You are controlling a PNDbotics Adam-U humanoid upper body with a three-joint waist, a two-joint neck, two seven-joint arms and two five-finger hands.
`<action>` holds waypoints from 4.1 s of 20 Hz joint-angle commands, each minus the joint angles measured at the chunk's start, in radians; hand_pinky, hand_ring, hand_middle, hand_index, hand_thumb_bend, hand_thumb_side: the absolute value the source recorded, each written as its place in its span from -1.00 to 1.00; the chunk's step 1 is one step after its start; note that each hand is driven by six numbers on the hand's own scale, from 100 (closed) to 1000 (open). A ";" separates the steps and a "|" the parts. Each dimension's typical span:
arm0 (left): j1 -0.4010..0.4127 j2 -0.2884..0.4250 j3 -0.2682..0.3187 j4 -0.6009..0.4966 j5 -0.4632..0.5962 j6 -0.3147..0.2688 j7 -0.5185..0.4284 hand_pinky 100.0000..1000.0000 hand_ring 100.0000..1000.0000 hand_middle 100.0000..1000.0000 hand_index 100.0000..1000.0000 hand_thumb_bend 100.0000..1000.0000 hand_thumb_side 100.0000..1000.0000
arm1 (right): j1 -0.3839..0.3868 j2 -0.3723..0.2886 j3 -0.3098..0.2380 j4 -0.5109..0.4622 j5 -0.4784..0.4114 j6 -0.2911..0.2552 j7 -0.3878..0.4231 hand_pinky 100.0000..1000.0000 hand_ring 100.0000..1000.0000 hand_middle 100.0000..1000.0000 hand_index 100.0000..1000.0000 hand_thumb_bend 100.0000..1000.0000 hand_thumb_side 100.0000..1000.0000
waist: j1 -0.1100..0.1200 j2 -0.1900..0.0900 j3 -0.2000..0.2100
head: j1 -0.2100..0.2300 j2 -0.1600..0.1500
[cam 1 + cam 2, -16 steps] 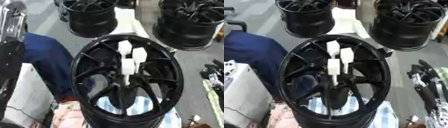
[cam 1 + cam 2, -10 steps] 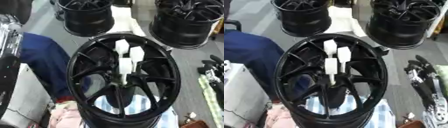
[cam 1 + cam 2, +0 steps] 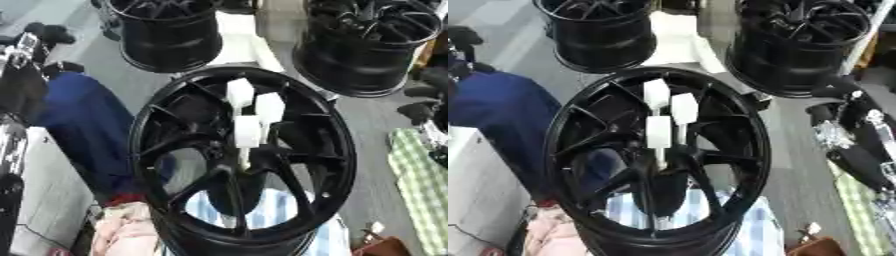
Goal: Pull the pin out of the wheel hub.
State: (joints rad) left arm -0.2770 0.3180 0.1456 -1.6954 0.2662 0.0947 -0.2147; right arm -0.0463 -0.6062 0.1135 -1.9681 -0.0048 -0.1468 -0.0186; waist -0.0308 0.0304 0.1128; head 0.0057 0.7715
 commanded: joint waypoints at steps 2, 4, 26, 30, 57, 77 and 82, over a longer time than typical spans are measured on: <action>0.067 -0.024 0.044 -0.039 -0.065 -0.003 -0.065 0.11 0.88 0.20 0.41 -1.00 0.35 | -0.073 -0.131 0.078 -0.032 0.064 -0.047 0.063 0.54 0.43 0.59 0.91 -0.87 -0.24 | -0.006 -0.016 0.005 | -0.009 -0.002; 0.114 -0.039 0.054 -0.059 -0.090 -0.005 -0.094 0.11 0.86 0.20 0.41 -1.00 0.38 | -0.118 -0.178 0.125 -0.032 0.093 -0.054 0.092 0.56 0.47 0.63 0.92 -0.86 -0.23 | -0.011 -0.019 0.010 | -0.015 -0.002; 0.190 -0.091 0.065 -0.123 -0.098 0.011 -0.263 0.10 -0.32 0.15 0.40 -1.00 0.41 | -0.660 -0.146 0.468 0.222 0.207 0.184 0.426 0.77 0.86 0.89 1.00 -0.75 -0.18 | -0.006 -0.029 0.072 | -0.097 -0.002; 0.185 -0.097 0.062 -0.123 -0.095 0.013 -0.267 0.10 -0.31 0.15 0.40 -1.00 0.41 | -0.727 -0.080 0.464 0.324 0.221 0.226 0.489 0.78 0.86 0.88 1.00 -0.75 -0.17 | -0.001 -0.026 0.080 | -0.107 -0.002; 0.184 -0.105 0.059 -0.122 -0.095 0.018 -0.278 0.10 -0.34 0.14 0.41 -1.00 0.42 | -0.779 0.022 0.308 0.615 0.418 0.018 0.907 0.75 0.76 0.65 0.91 -0.77 -0.19 | 0.006 -0.028 0.078 | -0.107 -0.002; 0.174 -0.113 0.050 -0.125 -0.089 0.025 -0.287 0.10 -0.32 0.14 0.41 -1.00 0.42 | -0.784 0.087 0.328 0.662 0.468 0.010 0.926 0.70 0.62 0.45 0.72 -0.89 -0.23 | 0.009 -0.024 0.094 | -0.128 -0.002; 0.174 -0.114 0.049 -0.124 -0.089 0.026 -0.289 0.10 -0.33 0.14 0.41 -1.00 0.42 | -0.783 0.094 0.325 0.666 0.477 0.000 0.907 0.61 0.43 0.17 0.55 -1.00 -0.33 | 0.009 -0.023 0.094 | -0.129 -0.002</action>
State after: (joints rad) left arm -0.0883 0.1941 0.1948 -1.7979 0.1754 0.1226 -0.5003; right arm -0.8093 -0.5013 0.4473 -1.2978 0.4651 -0.1433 0.8941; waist -0.0265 0.0137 0.2062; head -0.1207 0.7716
